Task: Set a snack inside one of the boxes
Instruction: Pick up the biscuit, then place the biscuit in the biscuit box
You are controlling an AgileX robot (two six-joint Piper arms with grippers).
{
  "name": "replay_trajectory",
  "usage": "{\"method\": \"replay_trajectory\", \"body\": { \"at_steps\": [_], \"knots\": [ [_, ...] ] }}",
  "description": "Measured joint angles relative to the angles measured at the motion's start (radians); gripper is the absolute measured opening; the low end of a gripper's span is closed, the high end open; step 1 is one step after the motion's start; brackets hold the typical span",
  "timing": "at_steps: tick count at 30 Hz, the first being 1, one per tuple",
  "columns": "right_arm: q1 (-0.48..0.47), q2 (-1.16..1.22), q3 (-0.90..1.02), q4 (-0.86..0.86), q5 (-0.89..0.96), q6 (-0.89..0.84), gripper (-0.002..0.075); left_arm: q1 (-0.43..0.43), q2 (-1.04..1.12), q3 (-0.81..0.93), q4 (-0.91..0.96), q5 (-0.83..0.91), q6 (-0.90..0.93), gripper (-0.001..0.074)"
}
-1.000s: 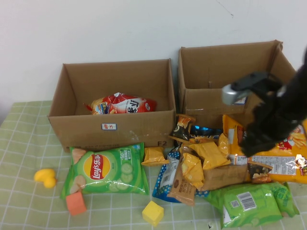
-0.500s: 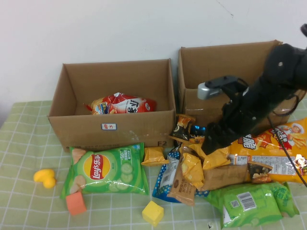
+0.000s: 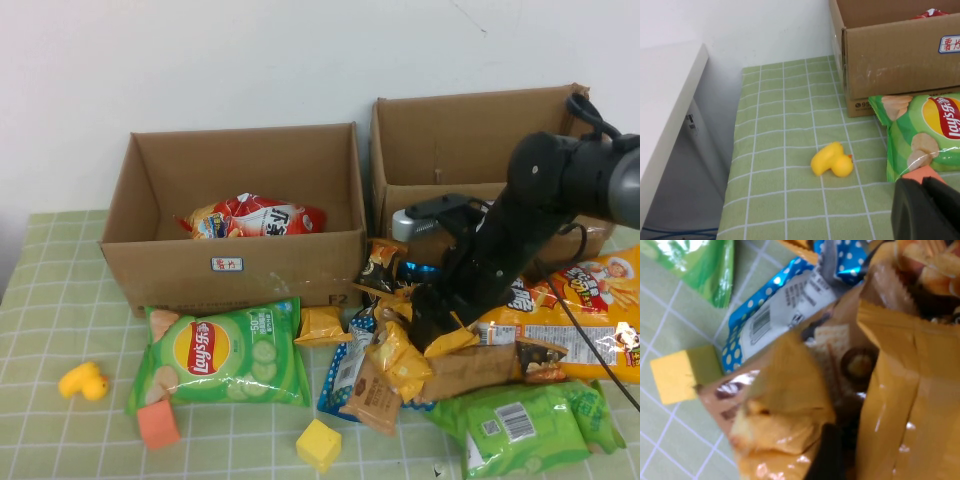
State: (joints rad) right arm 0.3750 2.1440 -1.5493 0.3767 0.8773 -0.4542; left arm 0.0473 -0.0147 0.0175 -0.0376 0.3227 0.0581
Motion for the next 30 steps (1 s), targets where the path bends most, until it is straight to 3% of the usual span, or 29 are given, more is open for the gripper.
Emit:
{"method": "replay_trajectory", "body": {
  "at_steps": [5, 9, 20, 25, 30],
  "knots": [
    [0.000, 0.012, 0.000, -0.002, -0.013, 0.027, 0.0576, 0.000, 0.000, 0.000, 0.000, 0.000, 0.000, -0.0003],
    [0.000, 0.014, -0.041, -0.016, 0.027, 0.057, 0.0407, 0.000, 0.000, 0.000, 0.000, 0.000, 0.000, -0.0003],
    [0.000, -0.059, -0.407, -0.126, 0.300, 0.060, 0.0410, 0.000, 0.000, 0.000, 0.000, 0.000, -0.004, -0.0003],
    [0.000, -0.074, -0.583, -0.261, 0.250, 0.114, 0.0410, 0.000, 0.000, 0.000, 0.000, 0.000, -0.004, -0.0003],
    [-0.011, -0.041, -0.622, -0.330, 0.081, 0.184, 0.0410, 0.000, 0.000, 0.000, 0.000, 0.000, -0.004, -0.0003]
  ]
}}
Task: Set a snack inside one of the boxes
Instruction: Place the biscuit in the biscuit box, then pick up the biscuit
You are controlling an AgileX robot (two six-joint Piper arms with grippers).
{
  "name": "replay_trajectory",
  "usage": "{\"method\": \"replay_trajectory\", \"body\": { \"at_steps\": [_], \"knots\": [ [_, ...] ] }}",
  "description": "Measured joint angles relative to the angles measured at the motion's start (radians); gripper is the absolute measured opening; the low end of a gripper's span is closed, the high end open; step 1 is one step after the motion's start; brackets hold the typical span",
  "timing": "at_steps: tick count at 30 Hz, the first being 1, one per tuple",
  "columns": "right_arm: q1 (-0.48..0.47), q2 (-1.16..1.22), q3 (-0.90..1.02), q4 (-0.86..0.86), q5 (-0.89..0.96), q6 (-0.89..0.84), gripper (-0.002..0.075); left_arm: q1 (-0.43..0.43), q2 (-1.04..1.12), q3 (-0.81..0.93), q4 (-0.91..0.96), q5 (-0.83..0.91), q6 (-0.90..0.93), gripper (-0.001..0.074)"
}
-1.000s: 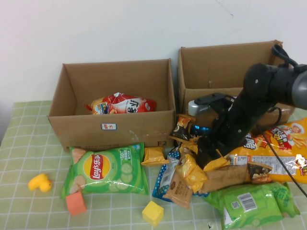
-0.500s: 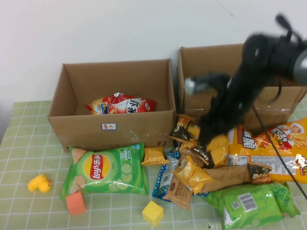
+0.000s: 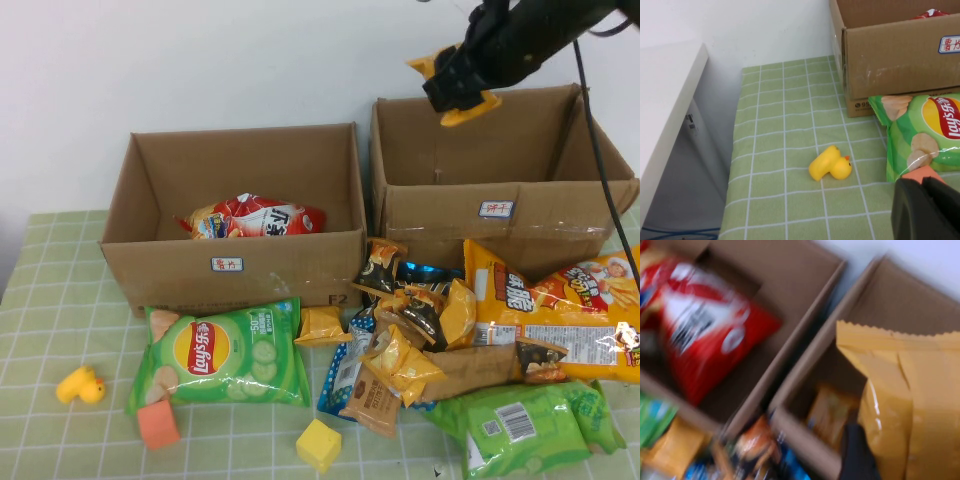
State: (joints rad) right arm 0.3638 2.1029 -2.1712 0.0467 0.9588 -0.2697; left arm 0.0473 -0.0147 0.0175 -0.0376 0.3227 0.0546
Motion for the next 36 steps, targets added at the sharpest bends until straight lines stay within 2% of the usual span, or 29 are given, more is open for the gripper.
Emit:
{"method": "replay_trajectory", "body": {
  "at_steps": [9, 14, 18, 21, 27, 30, 33, 36],
  "knots": [
    [-0.056, 0.150, -0.002, -0.008, -0.185, 0.061, 0.0415, 0.000, 0.000, 0.000, 0.000, 0.000, 0.000, -0.0003],
    [-0.102, 0.198, 0.000, 0.005, -0.185, 0.163, 0.0574, 0.000, 0.000, 0.000, 0.000, 0.000, 0.000, -0.0003],
    [-0.126, 0.188, 0.000, 0.012, -0.138, 0.189, 0.0578, 0.000, 0.000, 0.000, 0.000, 0.000, 0.000, -0.0003],
    [-0.129, 0.147, 0.000, 0.015, -0.084, 0.146, 0.0494, 0.000, 0.000, 0.000, 0.000, 0.000, 0.002, -0.0003],
    [-0.129, 0.002, 0.000, 0.050, 0.041, 0.058, 0.0177, 0.000, 0.000, 0.000, 0.000, 0.000, 0.002, -0.0003],
    [-0.129, -0.103, -0.002, 0.115, 0.196, -0.056, 0.0031, 0.000, 0.000, 0.000, 0.000, 0.000, 0.002, -0.0003],
    [-0.122, -0.159, -0.002, 0.183, 0.273, -0.112, 0.0008, 0.000, 0.000, 0.000, 0.000, 0.000, 0.002, -0.0003],
    [-0.061, -0.216, 0.040, 0.181, 0.277, -0.132, 0.0004, 0.000, 0.000, 0.000, 0.000, 0.000, 0.002, -0.0003]
  ]
}}
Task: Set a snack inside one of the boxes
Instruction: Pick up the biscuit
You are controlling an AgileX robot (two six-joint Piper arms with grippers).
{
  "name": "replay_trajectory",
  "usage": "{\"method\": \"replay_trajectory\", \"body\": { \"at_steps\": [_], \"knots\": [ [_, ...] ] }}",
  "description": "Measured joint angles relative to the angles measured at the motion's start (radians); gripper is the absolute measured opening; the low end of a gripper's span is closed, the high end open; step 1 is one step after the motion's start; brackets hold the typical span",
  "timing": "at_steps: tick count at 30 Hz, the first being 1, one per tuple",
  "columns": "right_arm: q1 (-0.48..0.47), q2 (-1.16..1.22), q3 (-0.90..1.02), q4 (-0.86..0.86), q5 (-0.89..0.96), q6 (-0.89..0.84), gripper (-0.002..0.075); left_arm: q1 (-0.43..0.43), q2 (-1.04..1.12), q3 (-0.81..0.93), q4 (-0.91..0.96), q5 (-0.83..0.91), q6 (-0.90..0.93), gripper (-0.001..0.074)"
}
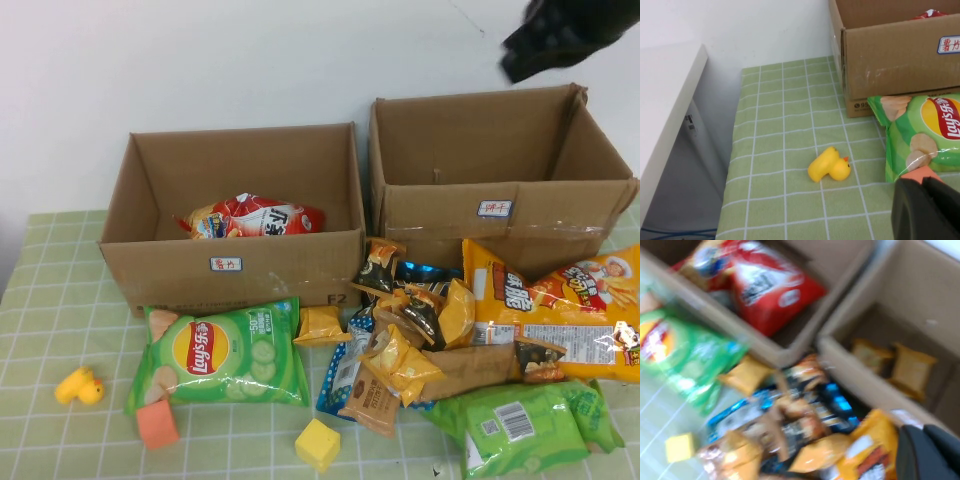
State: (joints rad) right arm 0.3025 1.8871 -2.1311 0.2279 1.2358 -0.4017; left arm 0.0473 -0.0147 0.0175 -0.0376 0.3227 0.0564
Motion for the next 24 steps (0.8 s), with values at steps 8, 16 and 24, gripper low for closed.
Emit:
{"method": "replay_trajectory", "body": {
  "at_steps": [8, 16, 24],
  "knots": [
    [0.394, -0.056, 0.282, -0.255, 0.000, 0.117, -0.0001, 0.000, 0.000, 0.000, 0.000, 0.000, 0.000, -0.0003],
    [0.463, -0.044, 0.549, -0.278, -0.014, 0.237, -0.0001, 0.000, 0.000, 0.000, 0.000, 0.000, 0.000, -0.0003],
    [0.463, -0.042, 0.707, -0.280, -0.020, 0.250, -0.0002, 0.000, 0.000, 0.000, 0.000, 0.000, -0.002, -0.0003]
  ]
}}
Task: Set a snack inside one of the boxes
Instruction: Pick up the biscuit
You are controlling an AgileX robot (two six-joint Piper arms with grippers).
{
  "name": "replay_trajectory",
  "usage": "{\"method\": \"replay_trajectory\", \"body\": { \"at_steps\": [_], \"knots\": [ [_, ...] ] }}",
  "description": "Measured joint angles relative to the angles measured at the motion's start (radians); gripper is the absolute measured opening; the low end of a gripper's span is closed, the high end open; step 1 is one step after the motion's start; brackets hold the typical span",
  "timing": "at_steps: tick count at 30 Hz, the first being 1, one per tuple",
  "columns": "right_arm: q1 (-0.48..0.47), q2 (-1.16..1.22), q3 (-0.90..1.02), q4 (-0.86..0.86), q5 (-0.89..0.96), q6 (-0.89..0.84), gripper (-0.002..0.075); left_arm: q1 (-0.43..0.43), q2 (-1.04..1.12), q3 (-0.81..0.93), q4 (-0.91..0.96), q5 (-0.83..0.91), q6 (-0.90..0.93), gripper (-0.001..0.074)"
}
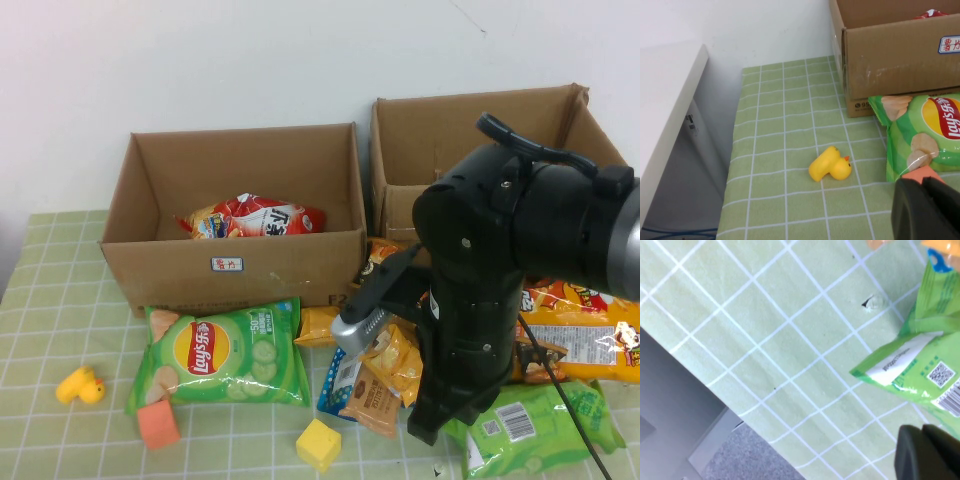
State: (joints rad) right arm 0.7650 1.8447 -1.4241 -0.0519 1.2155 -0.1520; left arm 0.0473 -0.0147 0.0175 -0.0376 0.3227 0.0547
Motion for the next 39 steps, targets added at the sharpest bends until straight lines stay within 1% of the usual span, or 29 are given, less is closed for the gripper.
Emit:
{"method": "replay_trajectory", "body": {
  "at_steps": [16, 22, 27, 30, 35, 37, 39],
  "knots": [
    [0.000, 0.000, 0.007, 0.000, -0.035, -0.012, 0.0000, 0.000, 0.000, 0.000, 0.000, 0.000, 0.000, -0.0003],
    [0.000, 0.000, 0.007, 0.000, -0.067, -0.024, 0.0044, 0.000, 0.000, 0.000, 0.000, 0.000, 0.000, -0.0003],
    [0.000, 0.000, 0.007, -0.004, -0.103, -0.024, 0.0125, 0.000, 0.000, 0.000, 0.000, 0.000, 0.000, -0.0003],
    [0.000, 0.000, 0.007, -0.008, -0.116, -0.024, 0.0220, 0.000, 0.000, 0.000, 0.000, 0.000, 0.002, -0.0003],
    [0.000, 0.000, 0.007, -0.032, -0.125, -0.024, 0.0420, 0.000, 0.000, 0.000, 0.000, 0.000, 0.002, -0.0003],
    [0.000, 0.000, 0.007, -0.053, -0.125, -0.024, 0.0469, 0.000, 0.000, 0.000, 0.000, 0.000, 0.002, -0.0003],
    [0.000, 0.000, 0.007, -0.073, -0.125, -0.024, 0.0492, 0.000, 0.000, 0.000, 0.000, 0.000, 0.002, -0.0003]
  ]
}}
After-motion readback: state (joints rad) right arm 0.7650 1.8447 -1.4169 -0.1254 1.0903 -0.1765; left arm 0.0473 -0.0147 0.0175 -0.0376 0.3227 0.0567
